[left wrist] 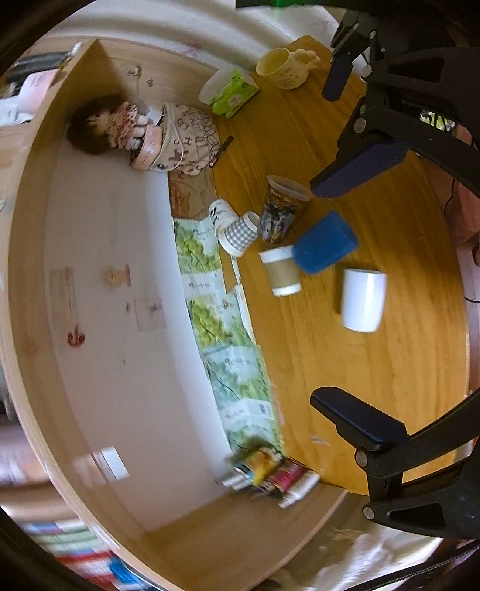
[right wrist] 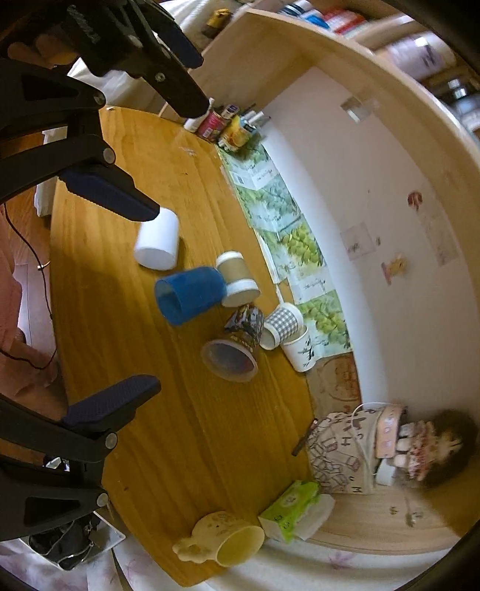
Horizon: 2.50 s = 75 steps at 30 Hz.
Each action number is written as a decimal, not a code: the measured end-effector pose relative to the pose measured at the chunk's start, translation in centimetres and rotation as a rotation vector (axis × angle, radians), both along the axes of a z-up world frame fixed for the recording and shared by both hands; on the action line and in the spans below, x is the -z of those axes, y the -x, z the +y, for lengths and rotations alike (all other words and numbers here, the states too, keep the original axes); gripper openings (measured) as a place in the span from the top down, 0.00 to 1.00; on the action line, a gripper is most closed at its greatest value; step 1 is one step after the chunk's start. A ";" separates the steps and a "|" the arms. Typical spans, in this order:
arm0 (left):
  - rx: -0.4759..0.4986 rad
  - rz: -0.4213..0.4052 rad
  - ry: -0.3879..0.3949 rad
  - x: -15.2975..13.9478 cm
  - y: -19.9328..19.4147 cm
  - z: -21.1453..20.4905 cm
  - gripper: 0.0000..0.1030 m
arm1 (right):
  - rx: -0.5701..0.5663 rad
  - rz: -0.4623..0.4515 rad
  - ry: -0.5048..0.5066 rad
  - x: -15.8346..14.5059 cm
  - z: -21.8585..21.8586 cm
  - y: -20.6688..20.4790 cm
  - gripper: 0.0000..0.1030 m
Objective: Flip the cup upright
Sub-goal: 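Move the left gripper down toward the printed plastic cup lying sideways, then close the left gripper around the printed cup's body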
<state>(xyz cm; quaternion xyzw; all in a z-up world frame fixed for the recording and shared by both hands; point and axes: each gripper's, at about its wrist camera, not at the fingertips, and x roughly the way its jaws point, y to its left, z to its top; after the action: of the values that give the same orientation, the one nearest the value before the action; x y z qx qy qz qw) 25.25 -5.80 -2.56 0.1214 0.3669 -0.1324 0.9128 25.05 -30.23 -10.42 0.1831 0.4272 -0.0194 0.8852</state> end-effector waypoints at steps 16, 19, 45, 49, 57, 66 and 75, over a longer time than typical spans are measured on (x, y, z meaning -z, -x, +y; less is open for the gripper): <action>0.324 -0.046 -0.382 2.8 -7.1 -9.5 0.01 | 0.027 0.206 -0.162 5.0 -8.9 -8.8 0.17; 0.396 -0.034 -0.446 3.9 -8.4 -10.8 0.01 | 0.041 0.237 -0.191 6.0 -10.4 -9.9 0.17; 1.198 -0.048 -0.832 15.1 -13.4 -17.9 0.01 | 0.045 0.246 -0.148 9.8 -17.9 -16.8 0.17; 1.339 -0.034 -0.832 16.1 -13.6 -17.9 0.01 | 0.028 0.249 -0.153 10.1 -18.0 -17.1 0.17; 1.546 -0.026 -0.850 18.3 -13.5 -17.7 0.01 | 0.015 0.247 -0.131 10.5 -18.4 -17.3 0.17; 1.681 0.018 -0.846 20.5 -14.1 -18.9 0.01 | 0.041 0.257 -0.122 10.9 -18.8 -17.6 0.17; 1.755 0.052 -0.856 22.2 -15.2 -19.8 0.10 | 0.075 0.276 -0.109 11.1 -19.0 -17.6 0.17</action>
<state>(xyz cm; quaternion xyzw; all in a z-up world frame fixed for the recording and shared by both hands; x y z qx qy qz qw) 40.44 -25.59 -24.79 0.6696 0.1833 -0.6231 0.3602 42.61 -49.24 -21.54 0.2425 0.5382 -0.0541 0.8053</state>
